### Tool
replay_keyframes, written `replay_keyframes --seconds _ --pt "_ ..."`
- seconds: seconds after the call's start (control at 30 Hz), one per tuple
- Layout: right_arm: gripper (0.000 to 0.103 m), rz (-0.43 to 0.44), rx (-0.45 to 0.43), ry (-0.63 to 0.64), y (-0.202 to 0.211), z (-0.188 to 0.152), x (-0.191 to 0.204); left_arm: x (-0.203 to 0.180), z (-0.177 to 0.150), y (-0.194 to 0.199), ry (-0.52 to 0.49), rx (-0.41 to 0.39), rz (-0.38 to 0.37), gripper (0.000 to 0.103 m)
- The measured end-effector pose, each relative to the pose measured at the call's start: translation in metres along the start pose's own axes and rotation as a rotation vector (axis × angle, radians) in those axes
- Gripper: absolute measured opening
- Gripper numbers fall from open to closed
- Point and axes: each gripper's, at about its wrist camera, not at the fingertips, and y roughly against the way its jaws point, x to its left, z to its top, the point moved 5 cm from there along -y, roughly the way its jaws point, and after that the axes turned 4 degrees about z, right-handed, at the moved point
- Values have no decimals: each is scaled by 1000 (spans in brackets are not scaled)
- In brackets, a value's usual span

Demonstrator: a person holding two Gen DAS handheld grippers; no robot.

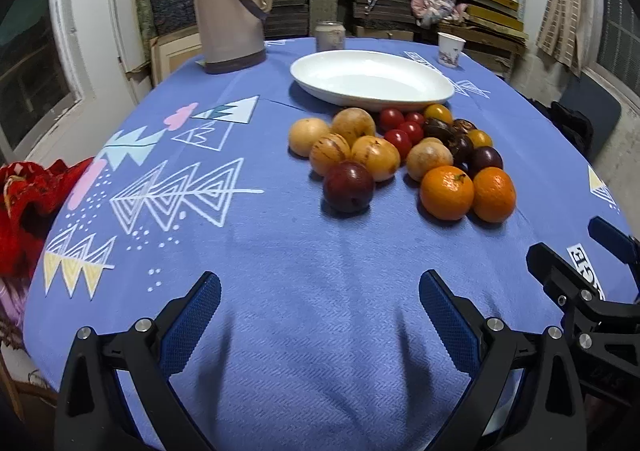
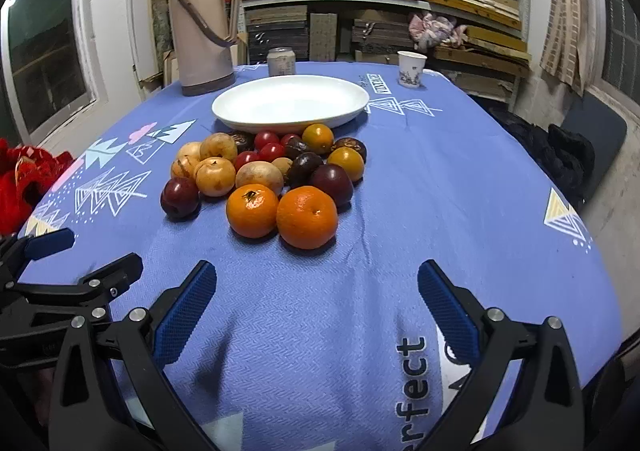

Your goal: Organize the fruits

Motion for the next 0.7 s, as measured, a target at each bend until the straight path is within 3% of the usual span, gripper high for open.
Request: replay_keyframes --seconds 0.53,0.7 --pt "99 96 42 -10 -30 13 -35 17 20 -36 -16 27 -72 100" --pt "99 126 59 13 -36 16 -35 11 23 -57 -18 127 -126 100"
